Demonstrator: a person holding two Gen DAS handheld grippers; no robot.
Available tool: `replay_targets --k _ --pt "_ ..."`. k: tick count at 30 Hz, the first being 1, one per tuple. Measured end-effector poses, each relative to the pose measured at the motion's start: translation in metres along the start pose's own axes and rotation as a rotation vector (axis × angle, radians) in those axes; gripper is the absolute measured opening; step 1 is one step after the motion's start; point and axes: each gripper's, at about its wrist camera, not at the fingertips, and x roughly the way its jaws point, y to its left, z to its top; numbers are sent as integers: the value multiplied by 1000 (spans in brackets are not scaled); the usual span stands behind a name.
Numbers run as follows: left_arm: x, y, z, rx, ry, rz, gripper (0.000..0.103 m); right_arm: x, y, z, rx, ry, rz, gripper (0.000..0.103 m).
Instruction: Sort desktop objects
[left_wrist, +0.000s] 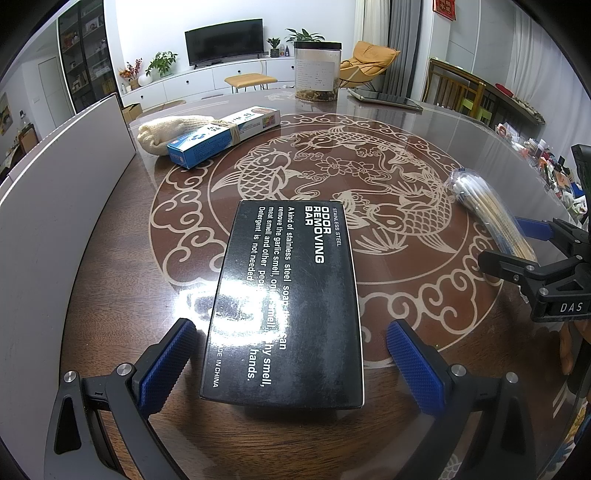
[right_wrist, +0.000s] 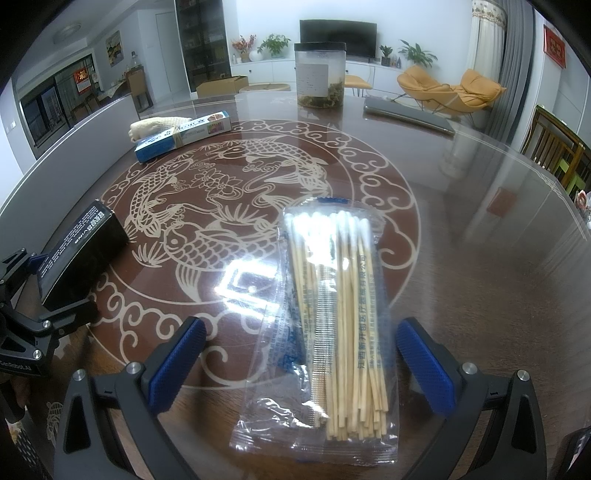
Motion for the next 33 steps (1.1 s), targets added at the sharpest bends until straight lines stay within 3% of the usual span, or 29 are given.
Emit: replay_targets --k 23,27,28,29,30,32,33 --pt "0 0 1 1 3 -4 103 -1 2 2 4 -3 9 103" --pt "4 2 9 32 52 -23 103 -1 2 2 5 -4 11 103" --pt "3 3 10 30 49 -21 96 -1 2 2 5 -4 12 103" --pt "1 4 12 27 27 -14 66 -1 3 3 6 -4 13 103" --pt "-2 5 14 25 6 -14 58 -1 4 3 6 -4 14 103" --pt "-2 4 17 31 23 -23 58 -2 -1 3 27 -16 50 103" --pt "-3 2 16 40 24 -28 58 -7 -9 2 56 -44 159 103"
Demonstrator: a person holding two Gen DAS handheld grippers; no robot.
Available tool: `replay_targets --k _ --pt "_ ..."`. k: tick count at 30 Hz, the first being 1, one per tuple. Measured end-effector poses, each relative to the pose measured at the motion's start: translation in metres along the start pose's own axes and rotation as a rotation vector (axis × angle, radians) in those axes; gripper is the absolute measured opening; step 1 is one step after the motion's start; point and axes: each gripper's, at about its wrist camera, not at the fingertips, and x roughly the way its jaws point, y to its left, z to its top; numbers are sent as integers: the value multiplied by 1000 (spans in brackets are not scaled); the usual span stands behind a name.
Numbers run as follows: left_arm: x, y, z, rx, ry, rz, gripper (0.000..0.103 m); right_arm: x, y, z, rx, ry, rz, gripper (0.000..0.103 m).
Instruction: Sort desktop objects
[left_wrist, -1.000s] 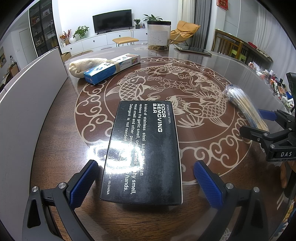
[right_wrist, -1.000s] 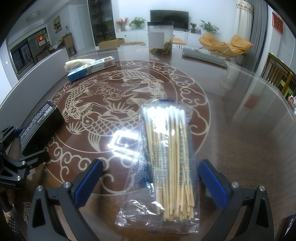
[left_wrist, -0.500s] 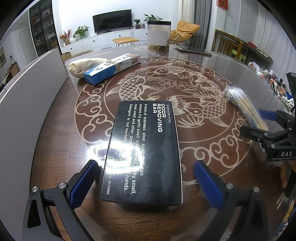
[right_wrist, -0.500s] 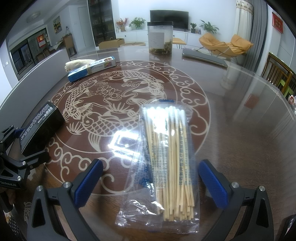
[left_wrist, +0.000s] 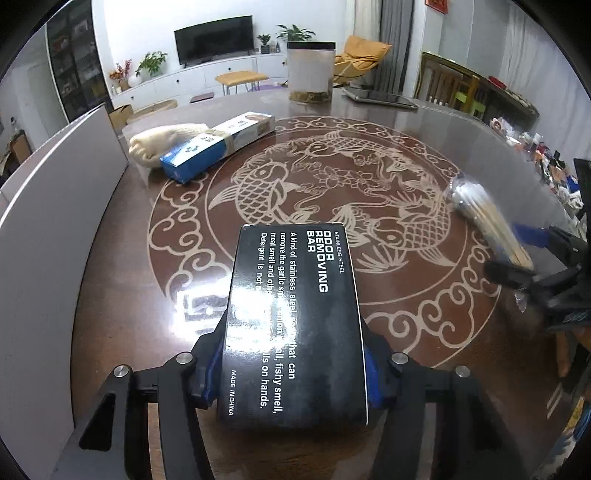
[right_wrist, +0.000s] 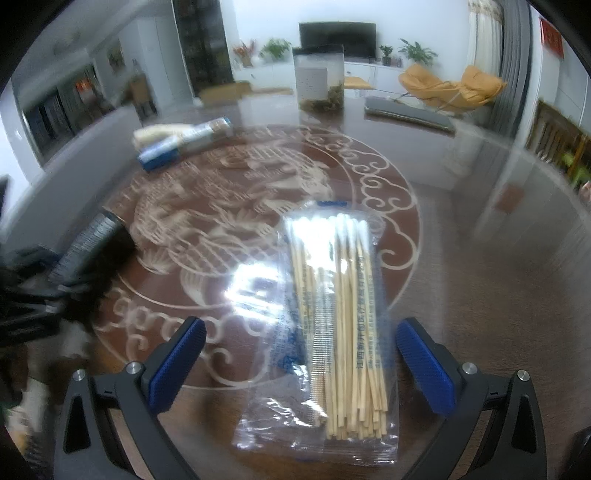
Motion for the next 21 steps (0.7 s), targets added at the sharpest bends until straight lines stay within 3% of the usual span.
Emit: replay_targets --k 1,2,4,7,12,15,16,18,19,21 --pt "-1 -1 -2 8 4 -2 58 -5 -8 0 21 -5 95 102" --pt "-5 -3 -7 15 1 1 58 -11 -17 2 42 -1 120 102" --pt "-12 -2 -15 5 -8 4 57 -21 -32 3 73 14 78 102" --pt "-17 1 -25 -23 -10 -6 58 -28 -50 5 157 46 117 103" --pt "-24 -1 -31 -38 -18 -24 58 -8 -14 15 57 131 73 103" --pt "-31 -5 -32 -22 -28 -14 58 19 3 23 -38 178 -39 101" --pt "-35 -4 -32 -21 -31 -13 58 25 4 25 -54 187 -84 91" --pt "-42 0 -32 -33 -39 -14 58 29 13 32 -79 171 -151 46" --pt "-46 2 -32 -42 -44 -16 58 28 15 35 -76 170 -152 32" --pt "-56 9 -32 -69 -59 -27 58 23 24 39 -64 170 -131 31"
